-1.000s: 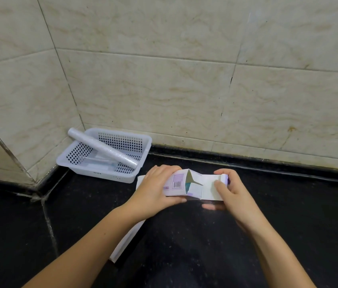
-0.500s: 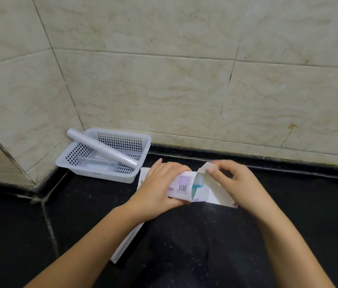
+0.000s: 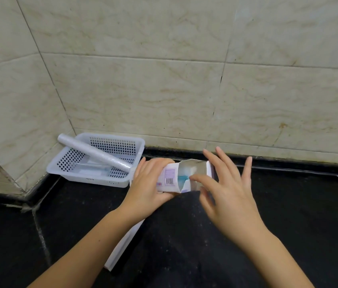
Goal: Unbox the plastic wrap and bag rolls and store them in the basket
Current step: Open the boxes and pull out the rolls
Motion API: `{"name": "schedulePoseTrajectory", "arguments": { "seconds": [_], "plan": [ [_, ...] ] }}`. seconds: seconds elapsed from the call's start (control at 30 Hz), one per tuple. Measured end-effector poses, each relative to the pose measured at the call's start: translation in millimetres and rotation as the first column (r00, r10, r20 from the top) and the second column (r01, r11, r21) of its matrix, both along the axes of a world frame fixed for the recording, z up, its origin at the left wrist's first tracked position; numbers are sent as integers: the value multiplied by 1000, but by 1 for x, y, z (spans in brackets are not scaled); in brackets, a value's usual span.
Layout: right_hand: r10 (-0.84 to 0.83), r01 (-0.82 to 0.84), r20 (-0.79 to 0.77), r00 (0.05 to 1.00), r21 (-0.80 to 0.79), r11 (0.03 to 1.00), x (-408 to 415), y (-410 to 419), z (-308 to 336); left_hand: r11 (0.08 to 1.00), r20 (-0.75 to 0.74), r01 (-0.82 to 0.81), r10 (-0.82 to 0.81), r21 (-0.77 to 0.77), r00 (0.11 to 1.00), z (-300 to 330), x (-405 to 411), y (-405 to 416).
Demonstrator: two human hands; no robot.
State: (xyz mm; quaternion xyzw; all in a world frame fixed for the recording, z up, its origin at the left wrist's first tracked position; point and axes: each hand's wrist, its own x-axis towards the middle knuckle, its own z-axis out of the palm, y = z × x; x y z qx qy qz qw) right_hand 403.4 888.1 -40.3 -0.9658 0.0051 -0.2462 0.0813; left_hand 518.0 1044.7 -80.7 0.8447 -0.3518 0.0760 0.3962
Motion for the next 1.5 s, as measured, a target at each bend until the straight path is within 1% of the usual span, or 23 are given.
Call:
{"name": "schedulePoseTrajectory", "arguments": {
  "seconds": [0.07, 0.13, 0.2, 0.23, 0.33, 0.4, 0.47, 0.53, 0.6, 0.67, 0.73, 0.8, 0.87, 1.03, 1.1, 1.17, 1.2, 1.27, 1.33, 1.37, 1.4, 1.47, 1.5],
  "plan": [
    [30, -30, 9, 1000, -2, 1000, -5, -3, 2, 998, -68, -15, 11, -62, 998, -1, 1, 3],
    [103, -102, 28, 994, -26, 994, -8, -4, 5, 995, -69, -18, 11, -94, 998, 0, 1, 3],
    [172, -171, 15, 985, -55, 984, -5, 0, 7, 997, 0, 2, -2, -71, 1000, 3, 1, 2],
    [175, -175, -13, 985, -48, 983, -2, 1, 9, 998, 31, 9, -7, -62, 999, 4, 0, 1],
    [152, -142, -103, 983, 94, 985, 5, 1, 20, 999, 107, 27, -24, -26, 994, 6, 0, 3],
    [182, -162, -104, 978, 178, 971, 8, -1, 30, 999, 175, 30, -34, 28, 984, 5, 3, 6],
    [250, -227, -113, 962, 184, 956, 12, -2, 36, 998, 234, 12, -25, 57, 972, 7, 3, 8],
    [277, -252, -155, 948, 164, 954, 15, -3, 34, 998, 284, -8, -9, 58, 959, 11, 4, 9],
    [258, -224, -133, 957, 226, 948, 13, 0, 27, 999, 300, -36, 25, 29, 954, 14, 3, 10],
    [166, -121, -78, 983, 404, 907, 14, 3, 20, 997, 311, -78, 74, -1, 948, 15, 3, 11],
    [72, 4, -107, 992, 579, 816, 21, 6, 19, 993, 367, -117, 108, 1, 924, 13, 1, 10],
    [67, 41, -128, 990, 694, 719, 30, 8, 20, 988, 432, -153, 133, 12, 892, 10, -1, 6],
    [55, 74, -153, 987, 722, 688, 36, 12, 23, 983, 505, -183, 148, 21, 850, 7, -2, 3],
    [11, 131, -208, 978, 654, 745, 43, 20, 15, 964, 664, -264, 184, 21, 725, -4, 0, -3],
    [10, 154, -240, 971, 656, 739, 45, 19, 10, 958, 704, -287, 188, 23, 685, -10, 2, -3],
    [46, 185, -297, 954, 701, 688, 48, 14, 5, 954, 746, -298, 169, 40, 644, -15, 3, -3],
    [87, 187, -306, 948, 756, 627, 51, 12, 2, 952, 765, -302, 153, 57, 626, -16, 4, -3],
    [180, 173, -275, 944, 882, 439, 53, 9, -5, 948, 782, -305, 121, 92, 612, -17, 6, -4],
    [235, 177, -243, 941, 947, 269, 55, 9, -12, 949, 783, -293, 93, 117, 615, -17, 8, -6],
    [247, 189, -248, 937, 953, 238, 57, 8, -15, 951, 784, -281, 76, 128, 616, -18, 9, -6],
    [259, 208, -272, 927, 946, 249, 58, 8, -17, 953, 786, -267, 56, 142, 615, -19, 9, -7],
    [286, 222, -318, 904, 920, 322, 63, 5, -21, 953, 786, -250, 21, 171, 618, -21, 8, -8],
    [286, 221, -323, 902, 916, 336, 65, 3, -24, 951, 776, -249, 15, 184, 630, -22, 7, -8]
  ]
}}
